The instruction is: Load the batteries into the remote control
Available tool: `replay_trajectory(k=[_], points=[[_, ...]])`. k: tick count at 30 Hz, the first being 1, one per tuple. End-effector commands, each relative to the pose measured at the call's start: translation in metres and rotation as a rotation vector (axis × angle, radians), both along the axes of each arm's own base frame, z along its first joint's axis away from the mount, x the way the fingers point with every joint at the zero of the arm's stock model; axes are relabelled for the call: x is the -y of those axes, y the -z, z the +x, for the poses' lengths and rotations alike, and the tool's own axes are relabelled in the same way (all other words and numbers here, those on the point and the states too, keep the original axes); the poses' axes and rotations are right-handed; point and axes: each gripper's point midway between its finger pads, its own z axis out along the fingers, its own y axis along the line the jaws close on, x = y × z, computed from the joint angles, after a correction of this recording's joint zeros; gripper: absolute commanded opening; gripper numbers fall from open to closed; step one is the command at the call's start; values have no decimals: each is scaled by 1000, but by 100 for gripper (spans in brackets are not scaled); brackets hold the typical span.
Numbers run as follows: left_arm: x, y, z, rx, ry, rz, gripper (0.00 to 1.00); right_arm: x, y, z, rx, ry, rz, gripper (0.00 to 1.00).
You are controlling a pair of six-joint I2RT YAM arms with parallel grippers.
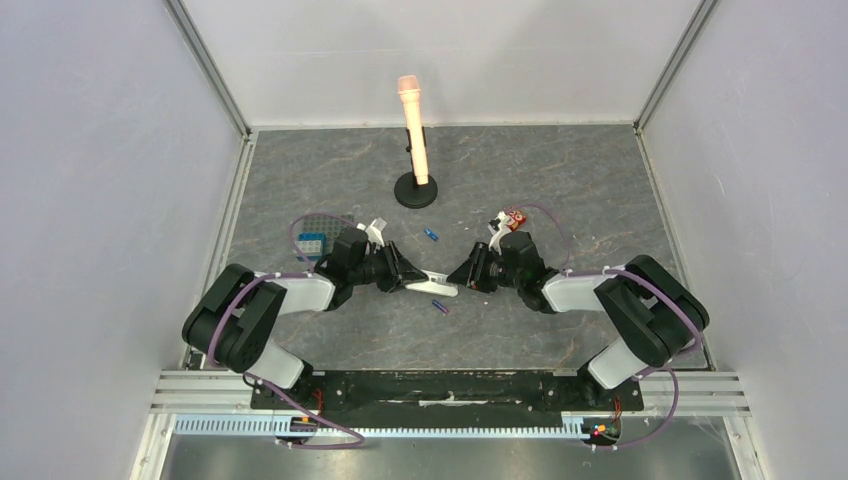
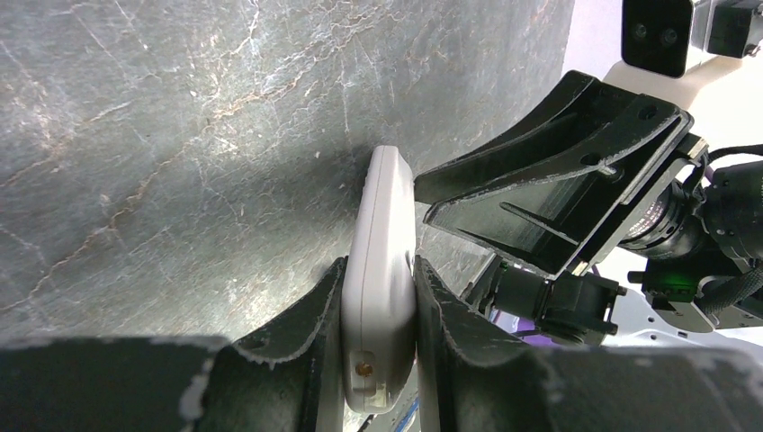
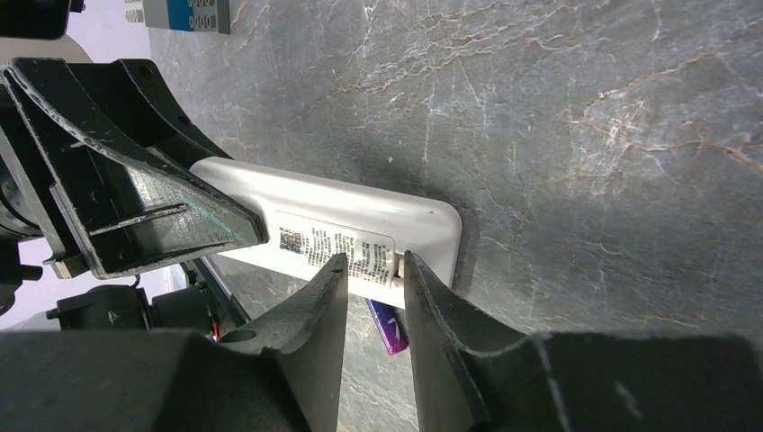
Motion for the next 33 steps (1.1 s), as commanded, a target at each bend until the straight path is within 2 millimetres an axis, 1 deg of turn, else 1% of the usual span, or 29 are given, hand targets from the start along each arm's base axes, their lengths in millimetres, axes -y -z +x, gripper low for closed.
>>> replay_trajectory(k=[1,3,5,7,10,13,15,23,27,33], points=[[-18,37,-11,-42,3,132,2,-2,13,-1,-3,-13,-41,32],[-17,37,-11,-42,7,123,2,-5,17,-6,-24,-27,-21,32],[-15,37,-11,-42,7,110,2,-9,16,-13,-43,-52,26,32],[-14,36,-11,-40,8,98,2,-15,10,-19,-44,-80,94,31],[-12,36,-11,-43,12,85,2,-23,-7,-29,-25,-126,207,31],[-11,38,-12,-52,13,82,2,-28,-30,-34,21,-155,316,31],[-12,40,-11,-60,3,88,2,-33,-44,-35,56,-178,369,31],[-12,44,-12,-61,-2,112,2,-46,-83,-37,136,-217,536,31],[-16,48,-13,-62,-2,147,2,-48,-97,-34,177,-223,558,31],[-23,49,-12,-50,-12,201,2,-54,-118,-26,228,-234,577,31]])
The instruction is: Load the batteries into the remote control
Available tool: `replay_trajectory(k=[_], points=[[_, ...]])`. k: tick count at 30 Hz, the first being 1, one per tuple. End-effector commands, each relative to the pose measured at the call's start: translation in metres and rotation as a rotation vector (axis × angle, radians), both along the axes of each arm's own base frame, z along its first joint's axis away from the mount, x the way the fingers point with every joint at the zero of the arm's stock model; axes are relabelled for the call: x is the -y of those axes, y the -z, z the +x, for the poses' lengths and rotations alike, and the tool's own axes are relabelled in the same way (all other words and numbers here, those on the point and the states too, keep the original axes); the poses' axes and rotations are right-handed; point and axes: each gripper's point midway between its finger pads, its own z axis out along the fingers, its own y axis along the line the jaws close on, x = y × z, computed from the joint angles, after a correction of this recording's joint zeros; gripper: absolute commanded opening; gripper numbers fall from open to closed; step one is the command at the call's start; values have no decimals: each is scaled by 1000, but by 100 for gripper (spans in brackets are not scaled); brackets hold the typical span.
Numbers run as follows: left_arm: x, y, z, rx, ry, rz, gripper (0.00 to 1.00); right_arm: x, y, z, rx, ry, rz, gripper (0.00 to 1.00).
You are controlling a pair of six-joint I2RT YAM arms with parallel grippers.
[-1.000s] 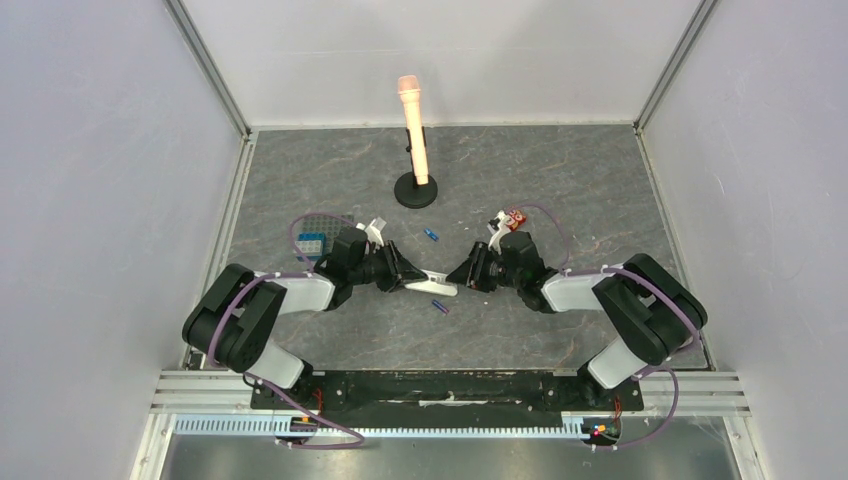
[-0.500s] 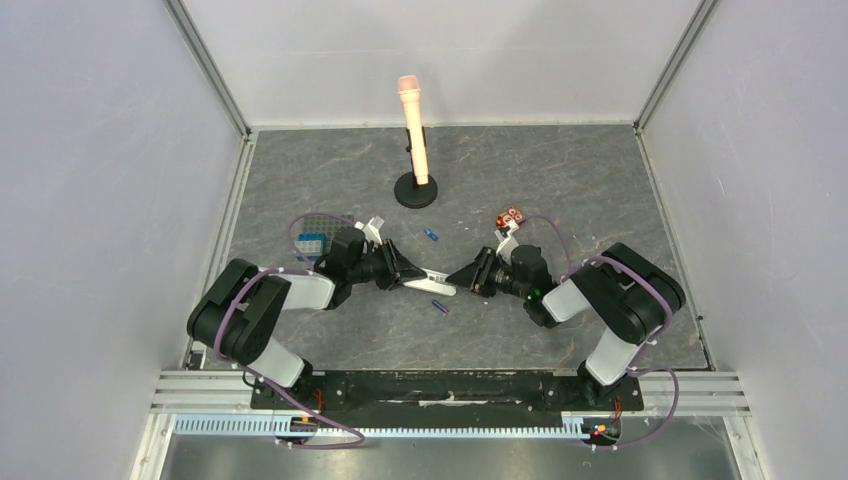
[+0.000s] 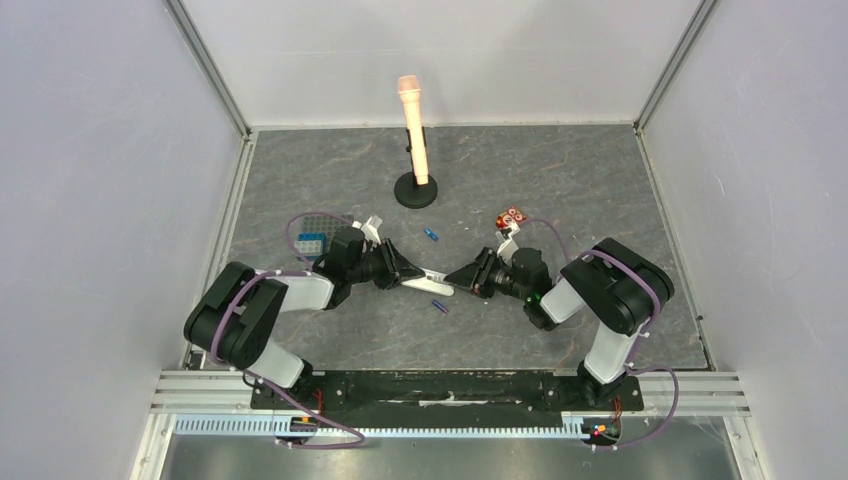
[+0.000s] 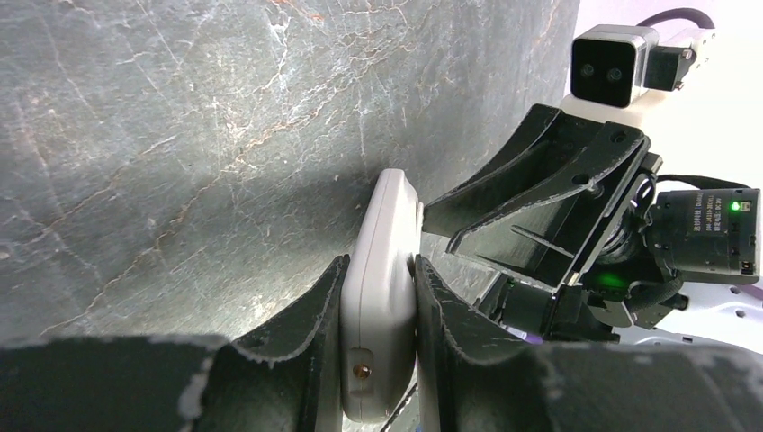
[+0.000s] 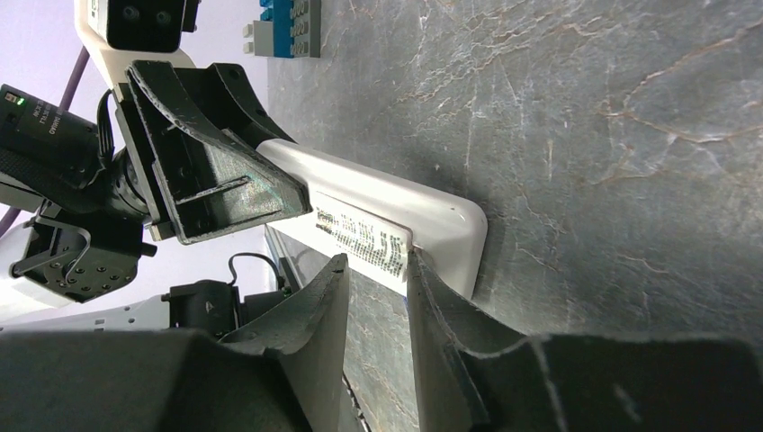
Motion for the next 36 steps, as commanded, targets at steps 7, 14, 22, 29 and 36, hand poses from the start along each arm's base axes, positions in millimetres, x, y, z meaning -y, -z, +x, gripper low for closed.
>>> replay_trajectory(k=[7,14,22,29,36], points=[[-27,46,-20,-66,-14,258,2,-46,-125,-15,294,-227,296,31],[-34,44,-15,-56,-35,305,2,-41,-104,-1,276,-177,166,31],[-40,41,-13,-41,-50,344,2,-28,-80,39,352,-52,-120,36],[-45,43,-14,-45,-61,364,2,-12,-83,60,409,50,-235,37],[-46,40,-14,-24,-46,375,2,7,-66,69,390,101,-388,48]])
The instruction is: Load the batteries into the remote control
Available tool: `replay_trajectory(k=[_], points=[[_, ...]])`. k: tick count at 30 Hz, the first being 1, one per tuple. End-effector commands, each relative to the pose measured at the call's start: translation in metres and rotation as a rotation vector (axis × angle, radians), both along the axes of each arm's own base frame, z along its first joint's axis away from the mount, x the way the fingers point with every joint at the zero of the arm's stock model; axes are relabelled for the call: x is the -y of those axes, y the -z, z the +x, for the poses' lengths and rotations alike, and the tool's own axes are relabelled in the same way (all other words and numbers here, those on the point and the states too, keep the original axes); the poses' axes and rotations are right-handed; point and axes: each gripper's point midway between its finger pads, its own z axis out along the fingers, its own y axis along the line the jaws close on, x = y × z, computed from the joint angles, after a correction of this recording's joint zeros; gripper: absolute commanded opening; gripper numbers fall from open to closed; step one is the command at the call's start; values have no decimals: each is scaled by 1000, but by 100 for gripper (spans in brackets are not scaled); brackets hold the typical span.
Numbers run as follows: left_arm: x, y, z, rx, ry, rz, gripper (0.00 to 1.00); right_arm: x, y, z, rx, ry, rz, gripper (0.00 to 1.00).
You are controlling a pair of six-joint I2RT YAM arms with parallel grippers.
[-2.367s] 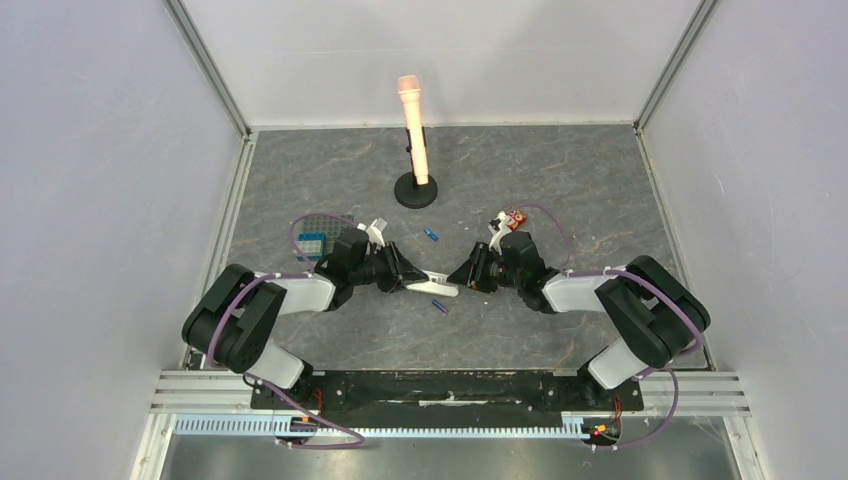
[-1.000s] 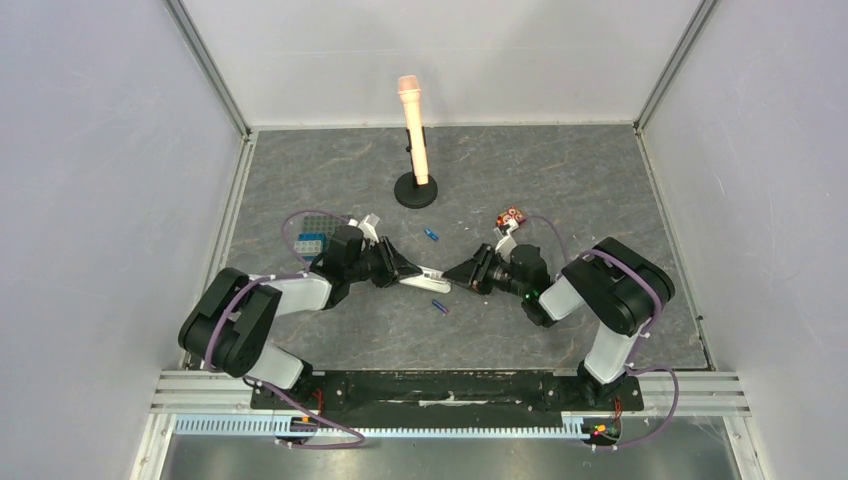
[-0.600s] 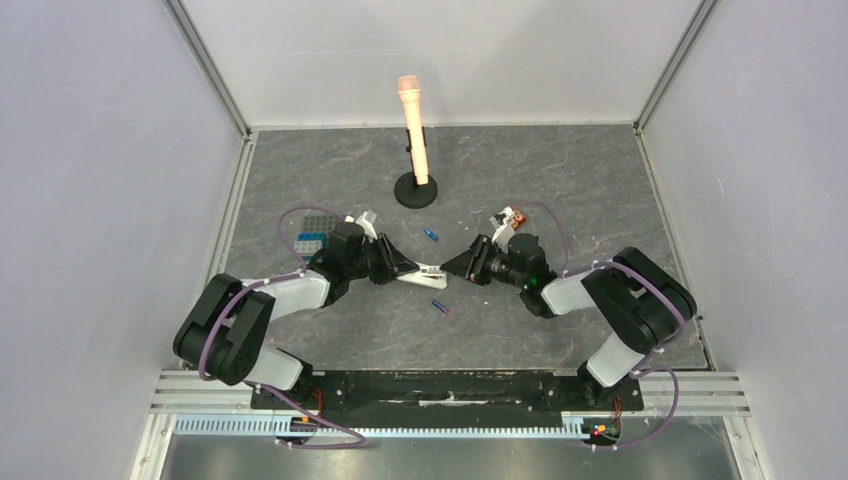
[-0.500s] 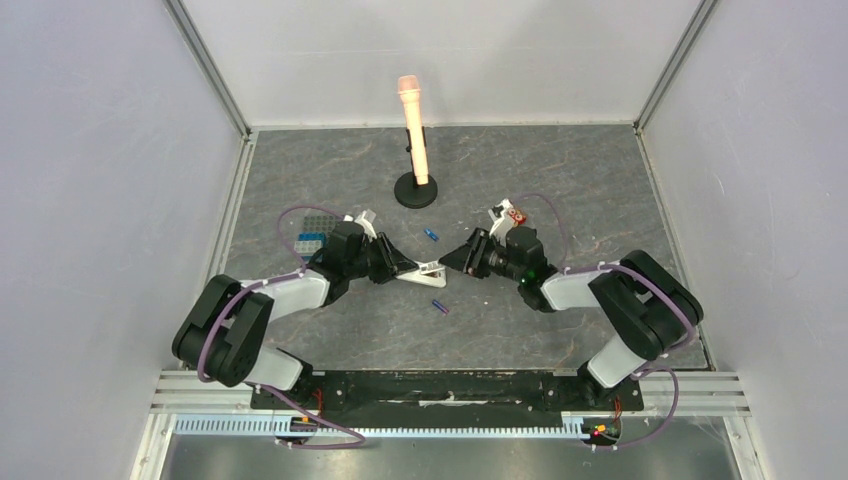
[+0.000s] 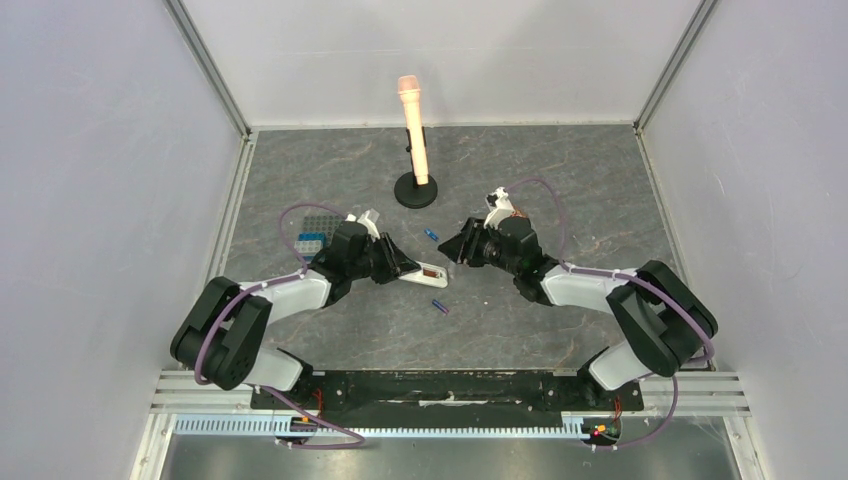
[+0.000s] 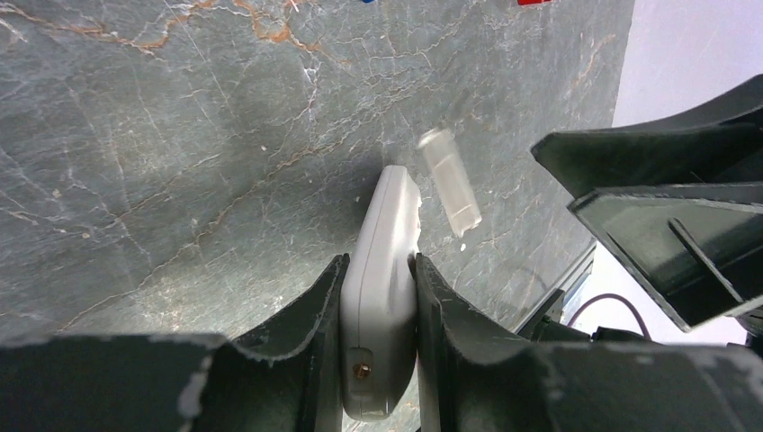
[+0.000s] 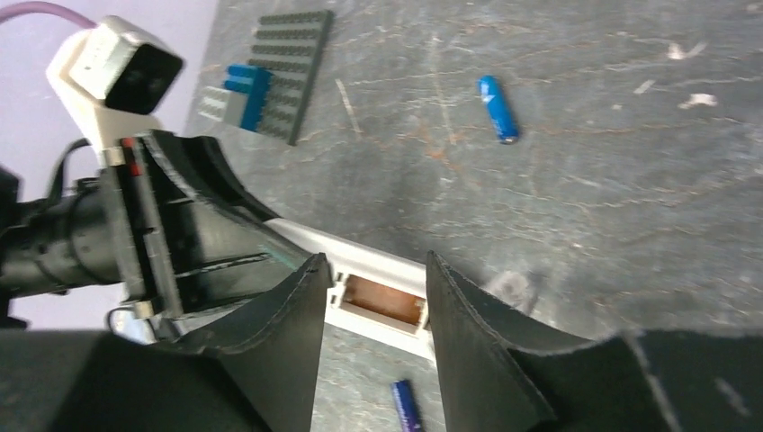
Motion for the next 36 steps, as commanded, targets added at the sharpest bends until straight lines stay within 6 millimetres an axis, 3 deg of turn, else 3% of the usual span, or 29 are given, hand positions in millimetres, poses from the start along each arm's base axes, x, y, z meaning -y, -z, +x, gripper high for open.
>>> replay_trajectory(k=[1,6,11,14,20,26,33,36], points=[[-32,49,-27,-86,32,231,2,14,-5,13,51,63,-98,49],[-34,43,-26,-47,56,248,2,16,-1,6,56,23,-148,53],[-31,28,-21,47,120,256,2,9,0,-16,90,-130,-175,53],[-23,13,-20,121,191,237,2,3,-6,-31,152,-220,-179,55],[-6,-32,-22,313,286,125,2,-3,-24,-48,227,-323,-170,70],[2,-70,-40,490,340,5,2,4,-48,-57,309,-367,-204,78],[14,-99,-61,604,438,-108,2,4,-72,-76,397,-464,-187,78],[25,-125,-85,709,544,-227,2,1,-72,-91,434,-591,-203,80]])
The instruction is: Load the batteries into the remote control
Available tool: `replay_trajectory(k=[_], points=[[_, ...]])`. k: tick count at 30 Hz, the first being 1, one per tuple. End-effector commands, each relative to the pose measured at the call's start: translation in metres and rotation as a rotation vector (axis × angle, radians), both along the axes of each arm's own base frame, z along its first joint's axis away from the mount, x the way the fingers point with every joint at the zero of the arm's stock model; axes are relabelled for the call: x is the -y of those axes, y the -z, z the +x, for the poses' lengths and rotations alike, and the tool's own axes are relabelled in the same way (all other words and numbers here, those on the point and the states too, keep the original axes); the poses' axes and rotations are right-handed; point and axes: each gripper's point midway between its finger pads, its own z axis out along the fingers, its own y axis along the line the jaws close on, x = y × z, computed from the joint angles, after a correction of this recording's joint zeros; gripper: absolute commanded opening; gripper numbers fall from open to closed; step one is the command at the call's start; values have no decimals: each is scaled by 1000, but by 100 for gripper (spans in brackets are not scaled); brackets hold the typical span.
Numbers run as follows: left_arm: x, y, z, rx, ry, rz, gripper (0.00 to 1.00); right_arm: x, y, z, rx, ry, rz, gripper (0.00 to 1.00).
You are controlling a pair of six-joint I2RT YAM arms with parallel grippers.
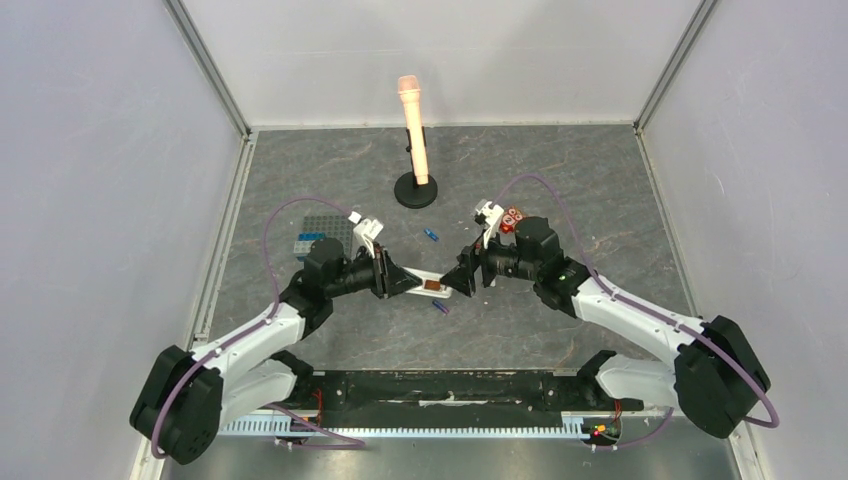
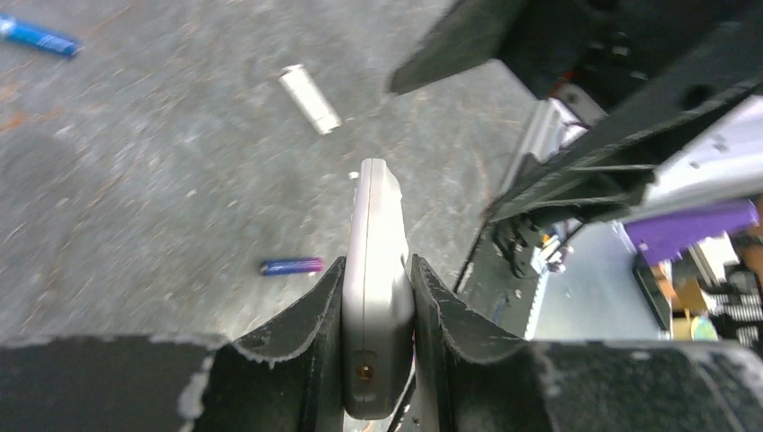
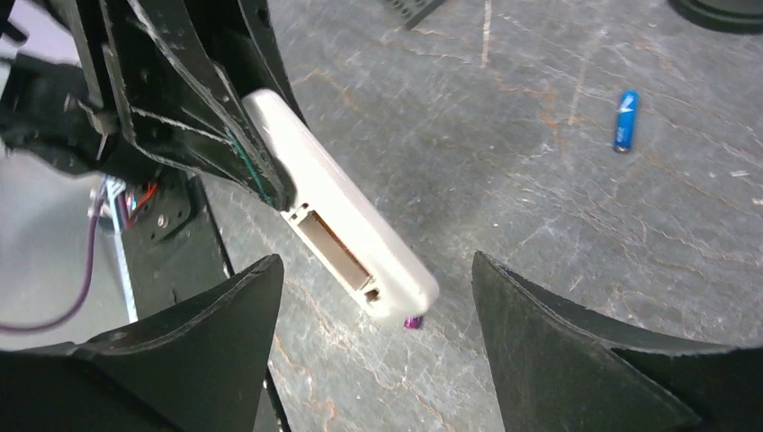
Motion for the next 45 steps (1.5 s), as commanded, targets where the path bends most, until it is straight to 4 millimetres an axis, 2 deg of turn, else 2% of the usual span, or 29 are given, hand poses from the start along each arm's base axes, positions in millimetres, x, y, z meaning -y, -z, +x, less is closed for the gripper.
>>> replay_trajectory(k=[1,3,8,13,19,24,28,30,34,36,39,45], points=[[22,-61,-33,254,233,-202,2,-9,-19,-24,76,-235,-28,80],[24,-68,-43,257,287,-222,2,-11,-18,-37,23,-328,-54,79],[35,-67,-62,240,390,-202,2,-5,-20,-63,-1,-418,-33,79],[37,-73,-66,245,416,-202,2,0,-16,-86,-33,-520,-12,76],[36,-85,-68,267,422,-197,2,-3,-8,-103,-69,-605,-32,71],[36,-91,-67,273,416,-196,4,-7,-6,-103,-86,-612,-40,33],[35,-100,-57,254,337,-205,33,-13,-22,-101,-93,-585,17,11],[34,-107,-51,252,289,-224,44,-17,-32,-101,-92,-574,59,8],[34,-132,-45,262,213,-365,48,-27,-60,-96,-109,-520,185,6],[31,-146,-37,269,144,-429,49,-32,-75,-88,-103,-466,253,6],[23,-165,-28,308,61,-528,50,-36,-95,-87,-140,-440,379,6],[15,-190,-20,381,-11,-588,48,-40,-109,-80,-217,-379,513,6]])
